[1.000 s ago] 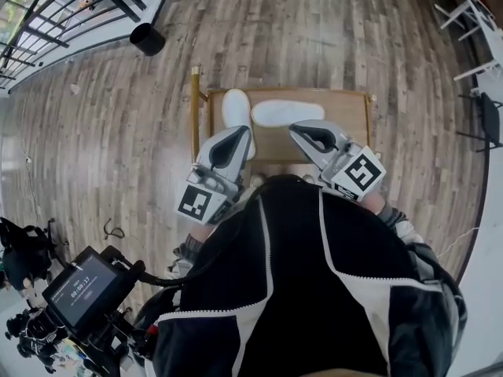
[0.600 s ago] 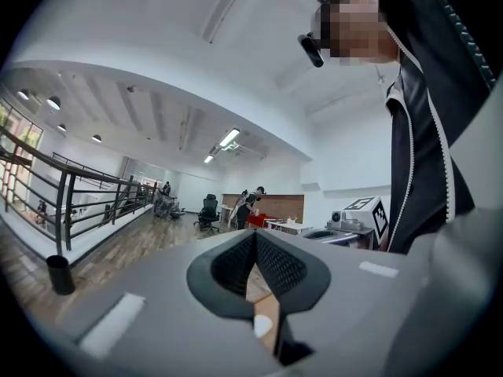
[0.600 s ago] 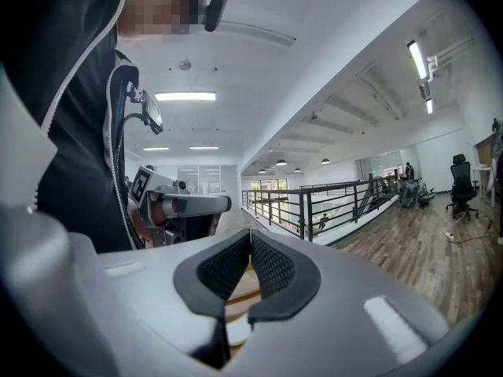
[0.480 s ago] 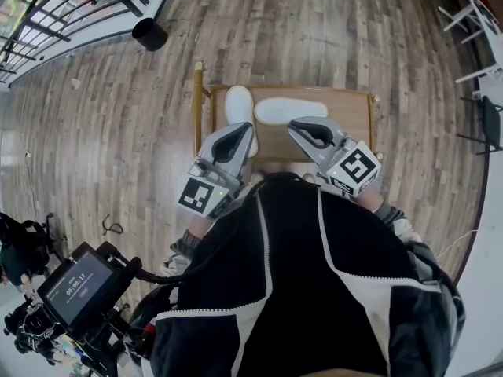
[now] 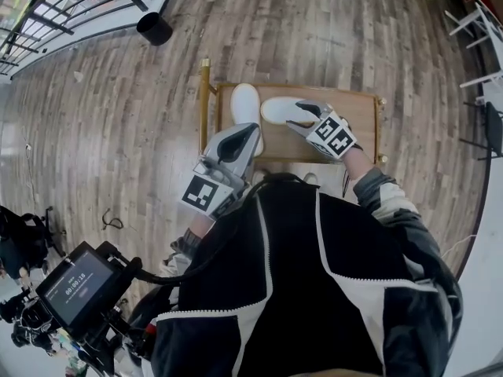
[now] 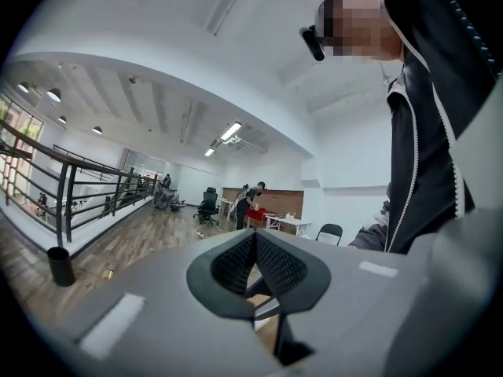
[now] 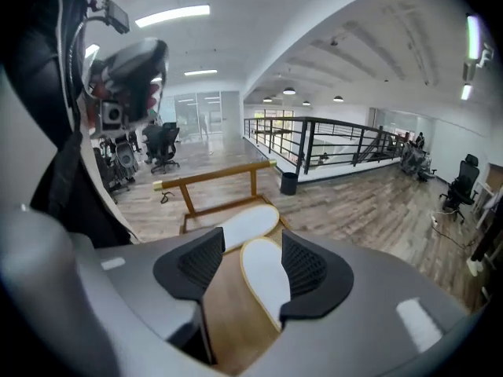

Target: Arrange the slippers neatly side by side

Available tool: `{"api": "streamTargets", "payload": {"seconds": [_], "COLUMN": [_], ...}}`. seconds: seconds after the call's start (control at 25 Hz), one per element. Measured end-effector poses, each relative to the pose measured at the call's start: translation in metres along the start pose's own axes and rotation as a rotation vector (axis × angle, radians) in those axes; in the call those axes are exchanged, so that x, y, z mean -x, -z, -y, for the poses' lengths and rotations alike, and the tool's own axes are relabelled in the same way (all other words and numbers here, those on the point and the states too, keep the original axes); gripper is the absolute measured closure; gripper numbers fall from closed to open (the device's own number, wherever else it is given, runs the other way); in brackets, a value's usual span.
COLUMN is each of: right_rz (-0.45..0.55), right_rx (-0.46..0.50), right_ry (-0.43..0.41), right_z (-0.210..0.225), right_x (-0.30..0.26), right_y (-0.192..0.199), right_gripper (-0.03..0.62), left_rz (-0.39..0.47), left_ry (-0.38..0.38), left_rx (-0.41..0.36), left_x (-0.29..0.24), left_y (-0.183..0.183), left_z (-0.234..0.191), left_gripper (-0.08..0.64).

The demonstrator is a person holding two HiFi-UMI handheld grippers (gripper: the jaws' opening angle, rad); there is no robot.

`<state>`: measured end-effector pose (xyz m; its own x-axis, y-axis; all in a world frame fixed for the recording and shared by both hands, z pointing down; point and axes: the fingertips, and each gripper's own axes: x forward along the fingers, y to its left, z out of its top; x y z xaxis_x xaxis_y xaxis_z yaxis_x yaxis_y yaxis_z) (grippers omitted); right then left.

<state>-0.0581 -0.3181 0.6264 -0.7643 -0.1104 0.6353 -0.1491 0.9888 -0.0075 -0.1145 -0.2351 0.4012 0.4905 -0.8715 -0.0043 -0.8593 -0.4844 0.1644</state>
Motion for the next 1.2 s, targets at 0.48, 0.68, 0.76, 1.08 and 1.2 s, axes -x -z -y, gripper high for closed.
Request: {"api": "streamTargets", "payload": {"seconds": [0.48, 0.68, 0.76, 1.08, 1.2], "right_rz": [-0.446, -0.494, -0.517, -0.572, -0.571], "right_rx": [-0.004, 0.002, 0.011, 0.013, 0.015], "right_ry": [-0.025, -0.044, -0.045, -0.025, -0.015], "right_z": [0.065, 0.063, 0.063, 0.064, 0.063], "right_x": [-0.079, -0.091, -0.092, -0.095, -0.093], "right_y": [0.103, 0.113, 0.119, 0.133, 0.133], "right_gripper": [0.331, 0.331, 0.344, 0.563, 0.563], "left_rz": [-0.058, -0.072, -0.078, -0.083, -0.085], "left_ry": [-0.072, -0.12, -0.135, -0.146, -0.139], "left_rx": [0.01, 0.004, 0.002, -0.005, -0.006], "left_x": [0.012, 0.033, 0.038, 0.043, 0.042], "left_y": [0.017, 0.02, 0.021, 0.022, 0.023], "left_z": [-0.015, -0.012, -0.013, -0.019, -0.017], "left_gripper": [0.541, 0.541, 0.541, 0.541, 0.541]}}
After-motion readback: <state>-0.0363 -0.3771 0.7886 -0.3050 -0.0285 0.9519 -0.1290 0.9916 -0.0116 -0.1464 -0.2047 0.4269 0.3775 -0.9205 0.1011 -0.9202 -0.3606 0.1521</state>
